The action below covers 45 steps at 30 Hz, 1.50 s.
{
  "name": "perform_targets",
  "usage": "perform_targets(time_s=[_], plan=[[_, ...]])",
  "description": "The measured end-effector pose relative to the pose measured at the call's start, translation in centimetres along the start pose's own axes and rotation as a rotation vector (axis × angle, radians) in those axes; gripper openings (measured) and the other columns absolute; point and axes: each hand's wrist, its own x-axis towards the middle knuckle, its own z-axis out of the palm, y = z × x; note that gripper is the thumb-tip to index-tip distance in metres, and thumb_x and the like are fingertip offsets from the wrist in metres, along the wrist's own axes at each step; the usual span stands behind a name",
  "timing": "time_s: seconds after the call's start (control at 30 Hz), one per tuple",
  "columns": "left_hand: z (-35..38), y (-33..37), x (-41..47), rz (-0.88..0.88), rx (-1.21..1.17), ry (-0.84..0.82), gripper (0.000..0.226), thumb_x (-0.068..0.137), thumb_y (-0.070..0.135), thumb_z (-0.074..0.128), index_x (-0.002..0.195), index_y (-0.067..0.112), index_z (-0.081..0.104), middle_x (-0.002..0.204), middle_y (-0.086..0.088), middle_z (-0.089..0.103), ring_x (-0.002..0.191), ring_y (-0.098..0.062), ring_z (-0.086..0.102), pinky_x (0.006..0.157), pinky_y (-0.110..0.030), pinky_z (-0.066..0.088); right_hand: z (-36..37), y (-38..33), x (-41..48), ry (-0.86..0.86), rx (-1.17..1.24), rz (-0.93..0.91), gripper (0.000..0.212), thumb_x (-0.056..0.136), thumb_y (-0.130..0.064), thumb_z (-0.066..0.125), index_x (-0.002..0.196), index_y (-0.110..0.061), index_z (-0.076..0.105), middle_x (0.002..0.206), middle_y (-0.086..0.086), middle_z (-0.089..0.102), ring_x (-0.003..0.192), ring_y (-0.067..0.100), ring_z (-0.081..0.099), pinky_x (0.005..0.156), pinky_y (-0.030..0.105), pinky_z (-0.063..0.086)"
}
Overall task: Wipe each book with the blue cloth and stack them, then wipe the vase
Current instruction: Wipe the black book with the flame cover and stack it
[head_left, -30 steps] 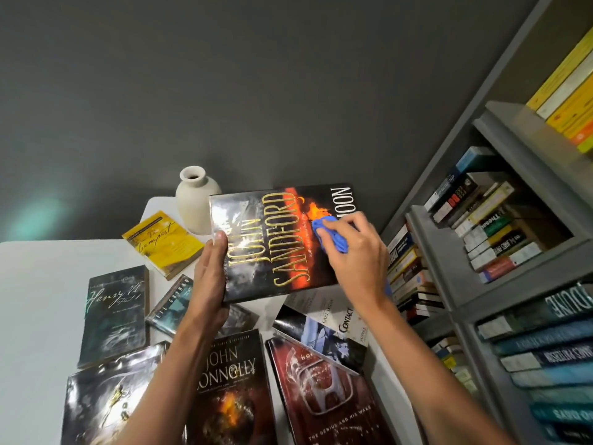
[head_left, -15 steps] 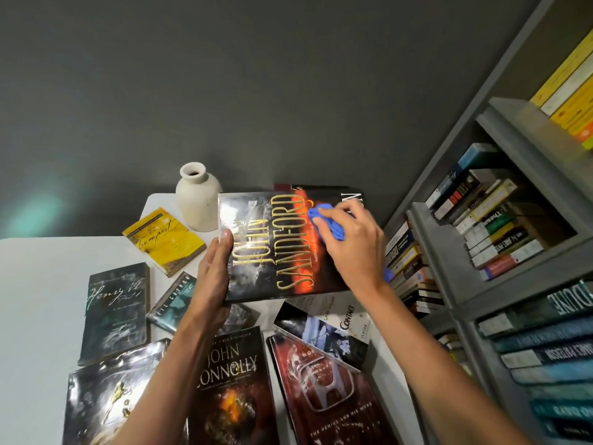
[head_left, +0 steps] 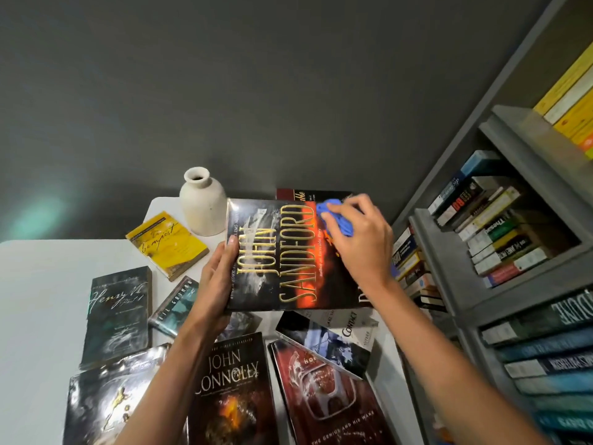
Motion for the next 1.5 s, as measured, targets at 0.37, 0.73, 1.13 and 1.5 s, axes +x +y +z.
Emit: perform_targets(time_s=[0.37, 0.73, 1.13, 1.5], plan=[[1.0, 0.2, -0.1, 0.018, 0.081, -0.101, 0.040, 0.094, 0.034, 0.052, 0.120, 0.004, 0.060, 0.107, -0.010, 0.073, 0.097, -0.020, 0.071, 0.074, -0.028, 0.057, 1.4, -2.4, 0.7, 0.004, 0.077, -0.069, 0.018, 0.084, -0.028, 0.071, 0.097, -0.016, 0.074, 0.087, -0.003, 0.058, 0.070, 0.014, 0.056, 0.056, 0.029, 0.051], [1.3, 1.0, 0.1, -0.040, 0.234, -0.177, 0.037, 0.100, 0.034, 0.047, 0.121, 0.008, 0.063, 0.108, -0.004, 0.074, 0.098, -0.011, 0.071, 0.069, -0.015, 0.053, 2.9, -5.2, 2.4, -0.213, 0.244, -0.145, 0.018, 0.084, -0.033, 0.071, 0.095, -0.021, 0.075, 0.090, -0.005, 0.058, 0.076, 0.013, 0.059, 0.062, 0.027, 0.049], [1.0, 0.5, 0.2, -0.044, 0.317, -0.243, 0.050, 0.095, 0.045, 0.041, 0.125, 0.011, 0.062, 0.111, -0.001, 0.074, 0.100, -0.006, 0.069, 0.072, -0.011, 0.051, 1.0, -3.1, -0.5, -0.320, 0.233, -0.306, 0.027, 0.087, -0.039, 0.059, 0.103, -0.023, 0.073, 0.096, -0.004, 0.060, 0.082, 0.014, 0.056, 0.069, 0.033, 0.052], [1.2, 0.5, 0.1, -0.050, 0.329, -0.255, 0.041, 0.098, 0.042, 0.035, 0.116, 0.018, 0.063, 0.094, 0.016, 0.075, 0.089, 0.009, 0.067, 0.067, -0.004, 0.047, 0.8, -3.7, -0.8, -0.352, 0.223, -0.359, 0.025, 0.088, -0.037, 0.061, 0.109, -0.027, 0.072, 0.100, -0.006, 0.059, 0.079, 0.012, 0.050, 0.065, 0.024, 0.045]])
